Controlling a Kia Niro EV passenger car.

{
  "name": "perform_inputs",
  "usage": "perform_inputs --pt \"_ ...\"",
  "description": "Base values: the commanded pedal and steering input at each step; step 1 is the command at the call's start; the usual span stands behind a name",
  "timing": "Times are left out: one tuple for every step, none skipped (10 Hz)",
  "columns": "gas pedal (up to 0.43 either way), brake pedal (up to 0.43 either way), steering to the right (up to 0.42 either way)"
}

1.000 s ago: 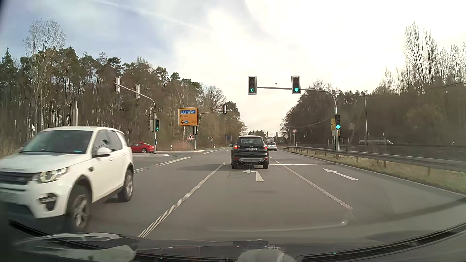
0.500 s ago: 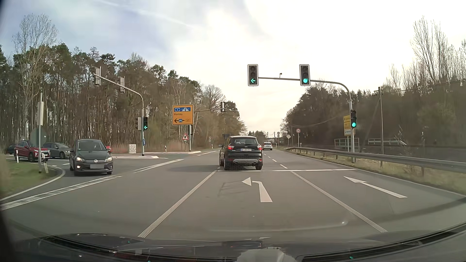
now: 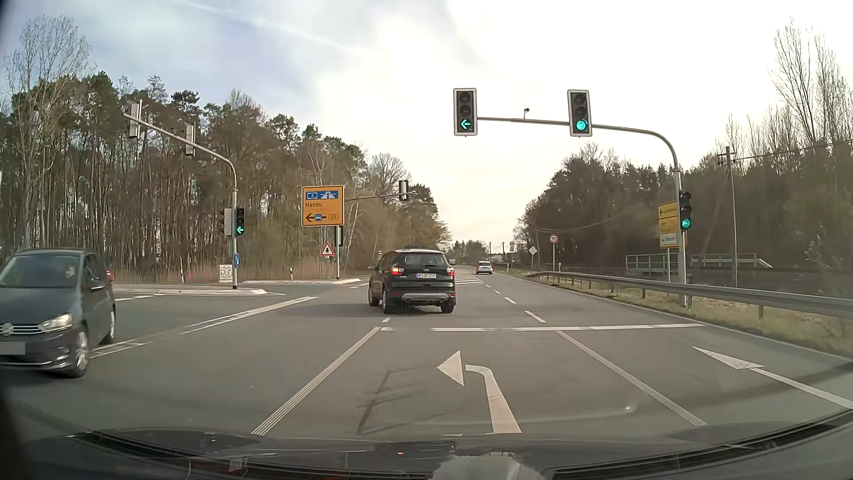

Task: Follow the waypoints while adhering to traffic rules and regulations

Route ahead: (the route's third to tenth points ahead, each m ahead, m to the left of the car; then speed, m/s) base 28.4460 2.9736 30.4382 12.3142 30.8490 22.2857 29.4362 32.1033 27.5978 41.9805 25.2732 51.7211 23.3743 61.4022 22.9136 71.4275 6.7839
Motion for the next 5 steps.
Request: perform_inputs --pt "0.11 0.0 -0.001" --pt "0.11 0.0 0.0" --pt "0.11 0.0 0.0" --pt "0.11 0.0 0.0" --pt "0.11 0.0 0.0"
